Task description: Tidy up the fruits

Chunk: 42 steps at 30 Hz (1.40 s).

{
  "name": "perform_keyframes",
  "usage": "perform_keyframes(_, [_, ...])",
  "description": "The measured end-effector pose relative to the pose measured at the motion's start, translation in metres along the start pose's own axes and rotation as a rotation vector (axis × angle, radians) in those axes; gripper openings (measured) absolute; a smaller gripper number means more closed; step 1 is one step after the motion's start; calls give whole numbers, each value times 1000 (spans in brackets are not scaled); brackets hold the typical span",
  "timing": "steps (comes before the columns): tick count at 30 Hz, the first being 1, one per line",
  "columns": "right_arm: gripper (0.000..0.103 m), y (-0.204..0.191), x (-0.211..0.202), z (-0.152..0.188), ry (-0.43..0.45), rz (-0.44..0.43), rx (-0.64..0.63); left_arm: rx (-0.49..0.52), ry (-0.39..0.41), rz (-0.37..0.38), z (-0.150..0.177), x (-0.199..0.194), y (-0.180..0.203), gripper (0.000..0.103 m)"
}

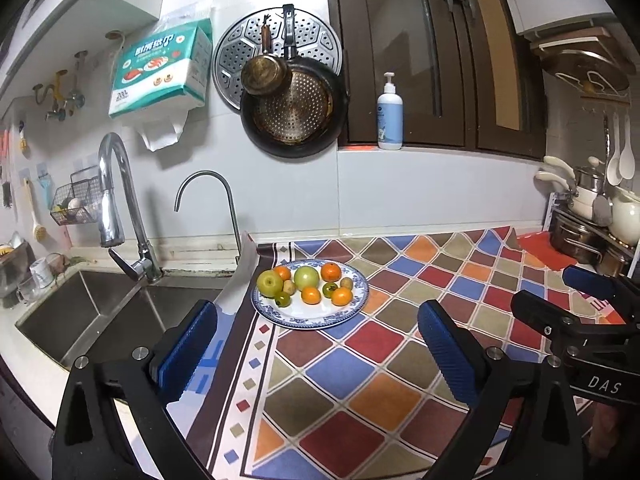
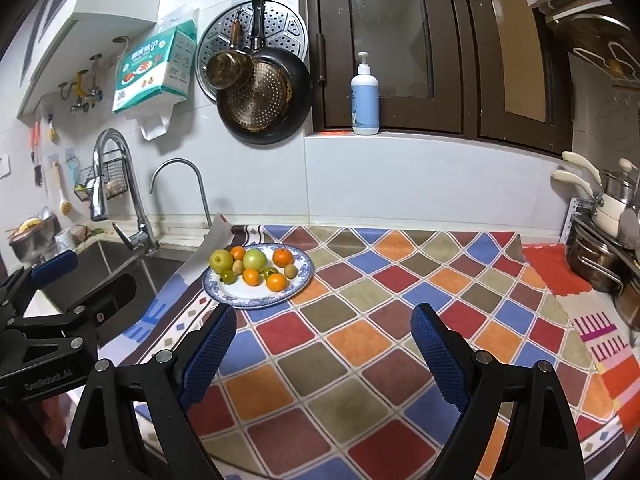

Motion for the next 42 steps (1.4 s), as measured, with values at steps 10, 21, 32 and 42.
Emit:
perform_keyframes(10, [89, 12, -26, 10, 15, -7, 1, 2, 10, -2, 8, -27, 18, 103])
perform_keyframes(21, [89, 21, -47, 19, 26, -11, -4, 6, 10, -13, 14, -44, 27, 103])
perform_keyframes(32, [89, 23, -54, 21, 29, -17, -4, 0, -10, -5, 17, -51, 33, 103])
perform_keyframes(42, [89, 28, -64, 28, 31, -9, 2, 6, -12, 1, 18, -52, 38, 103])
Point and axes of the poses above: each gripper's, at about its wrist camera, not at the fingertips, and x roughly the way its jaws point, y to its right, z to its underside, the point moved 1 cm from there along x, roughly the way its jaws point, and after that the axes turned 10 degrees about z, right-handed, at the moved point
